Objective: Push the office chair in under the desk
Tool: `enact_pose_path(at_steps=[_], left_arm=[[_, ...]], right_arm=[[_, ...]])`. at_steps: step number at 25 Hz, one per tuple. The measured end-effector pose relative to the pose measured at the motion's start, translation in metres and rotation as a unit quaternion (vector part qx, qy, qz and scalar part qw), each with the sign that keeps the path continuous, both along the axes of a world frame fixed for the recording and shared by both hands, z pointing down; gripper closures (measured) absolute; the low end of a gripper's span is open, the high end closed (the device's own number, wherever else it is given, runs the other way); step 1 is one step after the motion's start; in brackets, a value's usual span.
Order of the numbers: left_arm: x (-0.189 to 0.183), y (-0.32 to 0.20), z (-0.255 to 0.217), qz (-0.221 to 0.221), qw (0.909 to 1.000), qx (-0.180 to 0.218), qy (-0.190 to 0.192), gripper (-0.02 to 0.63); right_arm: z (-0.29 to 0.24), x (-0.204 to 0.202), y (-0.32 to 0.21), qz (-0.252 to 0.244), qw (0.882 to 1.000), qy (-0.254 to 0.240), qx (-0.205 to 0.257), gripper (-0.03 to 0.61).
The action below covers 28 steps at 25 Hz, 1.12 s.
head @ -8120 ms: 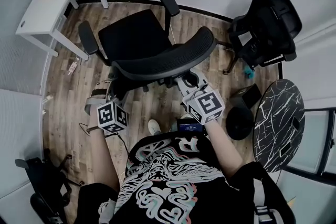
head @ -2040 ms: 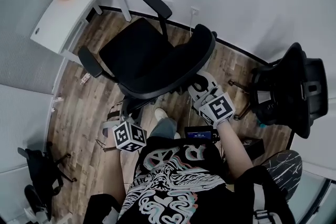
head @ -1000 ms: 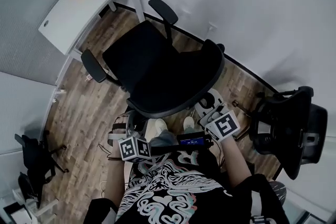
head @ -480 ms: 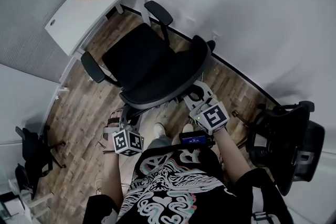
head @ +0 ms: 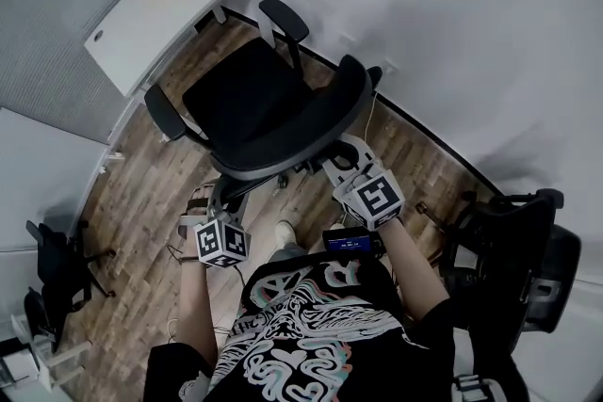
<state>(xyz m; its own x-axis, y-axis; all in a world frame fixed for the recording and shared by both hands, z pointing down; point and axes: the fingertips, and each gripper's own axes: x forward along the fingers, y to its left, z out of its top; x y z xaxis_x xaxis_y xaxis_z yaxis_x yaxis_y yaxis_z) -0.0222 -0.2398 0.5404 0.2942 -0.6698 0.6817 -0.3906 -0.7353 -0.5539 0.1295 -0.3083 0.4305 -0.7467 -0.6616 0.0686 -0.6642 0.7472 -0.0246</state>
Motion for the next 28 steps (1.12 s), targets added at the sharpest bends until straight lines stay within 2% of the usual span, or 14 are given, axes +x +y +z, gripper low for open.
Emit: enact_pose_path(at_steps=[28], left_arm=[[-0.019, -0.018, -0.004, 0.026, 0.9994, 0.025, 0.000, 0.488]], right_arm=[[-0.002, -0.021, -0.016, 0.012, 1.000, 0.006, 0.005, 0.517]])
